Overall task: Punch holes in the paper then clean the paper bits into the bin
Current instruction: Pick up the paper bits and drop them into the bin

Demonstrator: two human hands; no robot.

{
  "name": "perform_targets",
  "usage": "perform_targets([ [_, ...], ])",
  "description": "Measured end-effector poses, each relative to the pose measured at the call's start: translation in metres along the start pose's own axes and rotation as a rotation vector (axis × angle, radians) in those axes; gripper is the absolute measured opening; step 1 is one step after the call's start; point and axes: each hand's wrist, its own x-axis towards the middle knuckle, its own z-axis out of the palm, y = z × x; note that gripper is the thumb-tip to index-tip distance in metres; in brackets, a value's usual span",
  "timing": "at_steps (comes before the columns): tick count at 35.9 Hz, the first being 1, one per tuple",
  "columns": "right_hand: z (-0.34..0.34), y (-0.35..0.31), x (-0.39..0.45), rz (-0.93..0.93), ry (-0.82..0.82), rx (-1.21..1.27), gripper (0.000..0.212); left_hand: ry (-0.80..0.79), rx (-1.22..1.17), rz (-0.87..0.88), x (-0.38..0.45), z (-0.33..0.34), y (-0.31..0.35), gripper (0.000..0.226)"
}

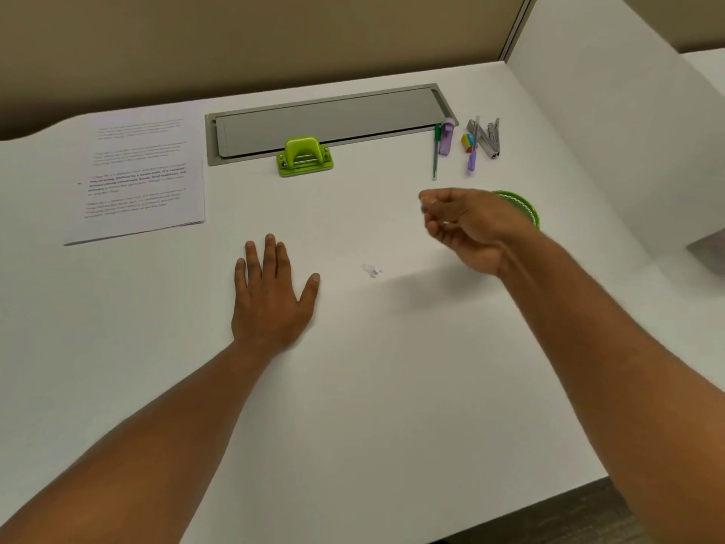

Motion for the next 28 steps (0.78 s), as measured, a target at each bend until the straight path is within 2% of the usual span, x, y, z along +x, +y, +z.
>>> perform_targets([
  [5, -0.040, -0.030, -0.009, -0.088, 0.140, -0.101, 0.013, 0.000, -0.003, 0.003, 0.000, 0.000, 0.000, 0.084],
  [13, -0.076, -0.026, 0.004, -0.313, 0.499, -0.870, 0.009, 0.006, -0.008, -0.001, 0.001, 0.001, 0.000, 0.084],
  [18, -0.080, -0.019, 0.006, -0.447, 0.539, -1.160, 0.020, 0.020, -0.015, 0.008, 0.000, 0.001, 0.000, 0.084],
  [25, -0.082, -0.013, 0.008, -0.559, 0.554, -1.413, 0.024, 0.015, -0.014, 0.005, 0.000, 0.003, -0.001, 0.084],
  [28, -0.083, -0.010, 0.009, -0.575, 0.576, -1.432, 0.025, 0.021, -0.014, 0.007, 0.000, 0.003, 0.000, 0.084],
])
